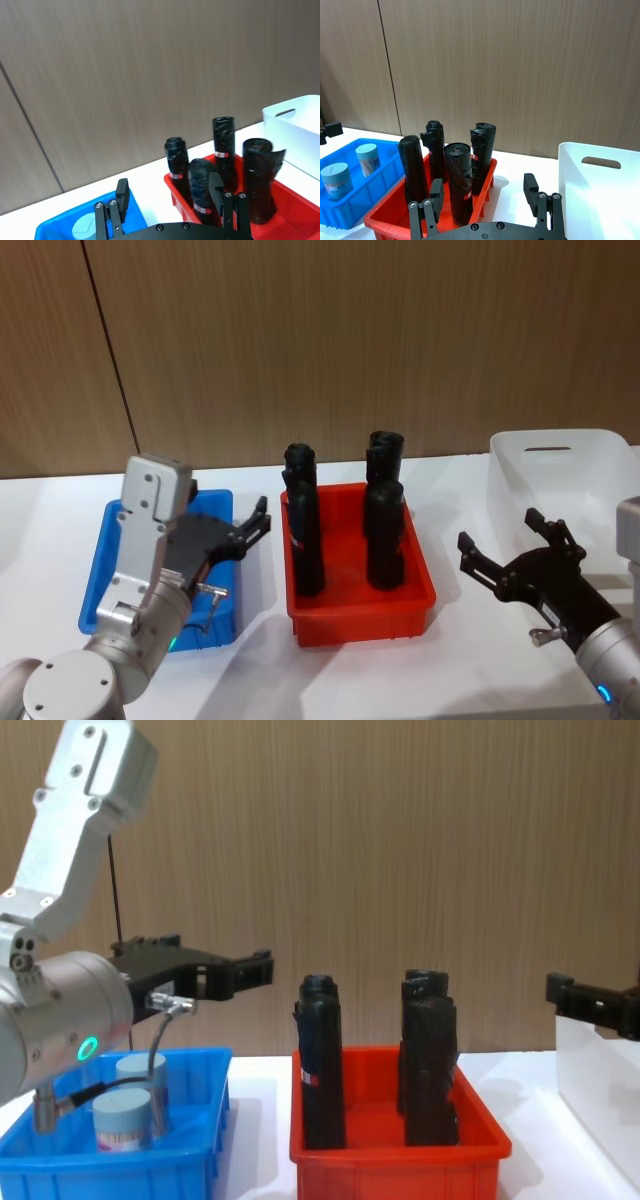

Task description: Pick the cotton swabs from the blue box and place them into the white box.

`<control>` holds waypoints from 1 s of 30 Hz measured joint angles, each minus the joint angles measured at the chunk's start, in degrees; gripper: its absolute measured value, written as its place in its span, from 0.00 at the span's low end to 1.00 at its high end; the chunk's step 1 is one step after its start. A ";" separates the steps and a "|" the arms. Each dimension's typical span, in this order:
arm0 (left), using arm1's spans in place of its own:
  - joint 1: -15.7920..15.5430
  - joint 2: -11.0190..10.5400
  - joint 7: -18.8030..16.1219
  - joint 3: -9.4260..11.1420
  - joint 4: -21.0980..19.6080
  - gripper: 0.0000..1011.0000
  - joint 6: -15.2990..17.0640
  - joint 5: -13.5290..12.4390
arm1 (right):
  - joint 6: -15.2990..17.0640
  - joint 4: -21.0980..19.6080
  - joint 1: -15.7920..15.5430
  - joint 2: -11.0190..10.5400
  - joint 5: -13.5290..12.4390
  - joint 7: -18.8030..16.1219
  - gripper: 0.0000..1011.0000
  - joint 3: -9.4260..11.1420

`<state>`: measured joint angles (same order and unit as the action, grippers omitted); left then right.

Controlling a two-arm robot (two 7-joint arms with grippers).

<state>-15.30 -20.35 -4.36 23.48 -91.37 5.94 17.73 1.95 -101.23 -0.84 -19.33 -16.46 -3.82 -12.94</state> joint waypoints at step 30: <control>-2.59 0.83 -1.15 -3.66 7.75 0.99 6.24 7.54 | 0.00 0.00 0.00 0.00 0.00 0.00 0.99 0.00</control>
<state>-17.89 -19.52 -5.51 19.82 -83.61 12.18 25.27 1.95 -101.22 -0.84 -19.33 -16.46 -3.82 -12.94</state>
